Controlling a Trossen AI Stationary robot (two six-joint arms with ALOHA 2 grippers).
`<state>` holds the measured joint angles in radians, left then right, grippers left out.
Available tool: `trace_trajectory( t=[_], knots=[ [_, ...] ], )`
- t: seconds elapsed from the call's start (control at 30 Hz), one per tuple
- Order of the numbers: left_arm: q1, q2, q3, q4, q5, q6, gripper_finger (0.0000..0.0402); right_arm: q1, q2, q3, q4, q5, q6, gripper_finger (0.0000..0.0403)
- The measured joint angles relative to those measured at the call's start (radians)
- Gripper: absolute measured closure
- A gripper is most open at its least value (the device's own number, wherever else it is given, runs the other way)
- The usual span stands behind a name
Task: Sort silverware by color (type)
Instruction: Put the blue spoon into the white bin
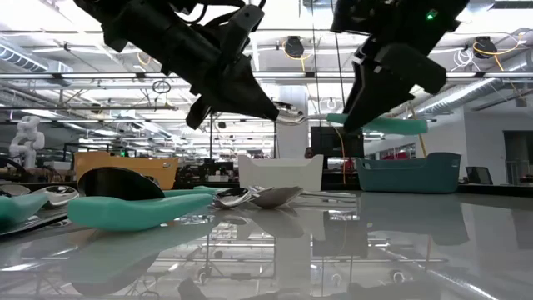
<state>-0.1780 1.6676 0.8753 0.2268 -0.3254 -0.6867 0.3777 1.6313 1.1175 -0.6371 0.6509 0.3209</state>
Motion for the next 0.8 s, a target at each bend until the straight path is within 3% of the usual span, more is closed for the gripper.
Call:
trace_trajectory(
  t=[0.33,0.8],
  knots=[
    [0.007,0.000,0.000,0.002,0.009,-0.019,0.0401,0.040,-0.002,0.000,-0.193,-0.026,0.132,0.0244],
    [0.016,0.000,0.000,0.000,0.009,-0.082,0.0401,0.056,0.073,0.000,-0.221,0.015,0.120,0.0298]
  ],
)
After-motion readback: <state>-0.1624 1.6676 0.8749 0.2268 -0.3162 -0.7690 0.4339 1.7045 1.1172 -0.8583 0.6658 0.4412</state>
